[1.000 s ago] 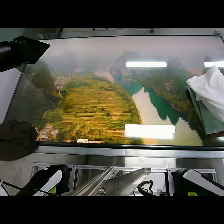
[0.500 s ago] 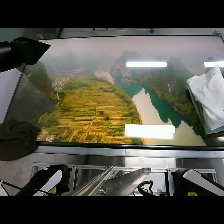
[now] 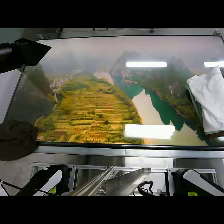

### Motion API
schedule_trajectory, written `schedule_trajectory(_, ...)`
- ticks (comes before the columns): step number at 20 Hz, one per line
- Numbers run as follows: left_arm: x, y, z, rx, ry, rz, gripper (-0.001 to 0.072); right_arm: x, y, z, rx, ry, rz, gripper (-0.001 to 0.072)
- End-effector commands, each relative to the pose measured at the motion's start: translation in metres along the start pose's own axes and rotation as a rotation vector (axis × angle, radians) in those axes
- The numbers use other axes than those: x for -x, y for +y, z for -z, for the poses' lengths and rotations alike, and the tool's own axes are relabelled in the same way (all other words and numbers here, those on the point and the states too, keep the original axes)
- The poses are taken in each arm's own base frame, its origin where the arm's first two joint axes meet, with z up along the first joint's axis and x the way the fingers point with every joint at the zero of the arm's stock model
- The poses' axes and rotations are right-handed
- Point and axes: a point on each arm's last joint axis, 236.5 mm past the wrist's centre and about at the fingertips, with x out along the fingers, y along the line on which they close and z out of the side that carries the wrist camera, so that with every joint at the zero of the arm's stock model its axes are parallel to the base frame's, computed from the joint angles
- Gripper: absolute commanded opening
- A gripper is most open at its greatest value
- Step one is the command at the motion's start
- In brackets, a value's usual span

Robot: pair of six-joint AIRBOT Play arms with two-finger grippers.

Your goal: Fold the shirts.

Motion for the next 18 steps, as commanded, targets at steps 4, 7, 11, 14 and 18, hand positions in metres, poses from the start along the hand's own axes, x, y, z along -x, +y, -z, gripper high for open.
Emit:
schedule_trajectory(4, -0.011, -0.036, 0.044, 0.020, 0.135, 0.092, 0.0018, -0.008, 0.145, 0.112, 0.636, 0.028, -0.275, 0.0022)
schedule_trajectory(7, -0.033, -0.077, 0.111, 0.048, 0.232, 0.200, 0.0018, -0.014, 0.164, 0.210, 0.870, 0.102, -0.354, 0.0023)
schedule_trajectory(11, -0.059, -0.115, 0.218, 0.147, 0.342, 0.283, 0.0018, -0.033, 0.134, 0.314, 1.005, 0.195, -0.419, 0.0023)
schedule_trajectory(14, -0.062, -0.125, 0.260, 0.181, 0.380, 0.302, 0.0018, -0.046, 0.111, 0.349, 1.034, 0.260, -0.428, 0.0023)
schedule_trajectory(18, -0.054, -0.130, 0.265, 0.168, 0.378, 0.319, 0.0018, -0.049, 0.092, 0.370, 1.027, 0.377, -0.403, 0.0024)
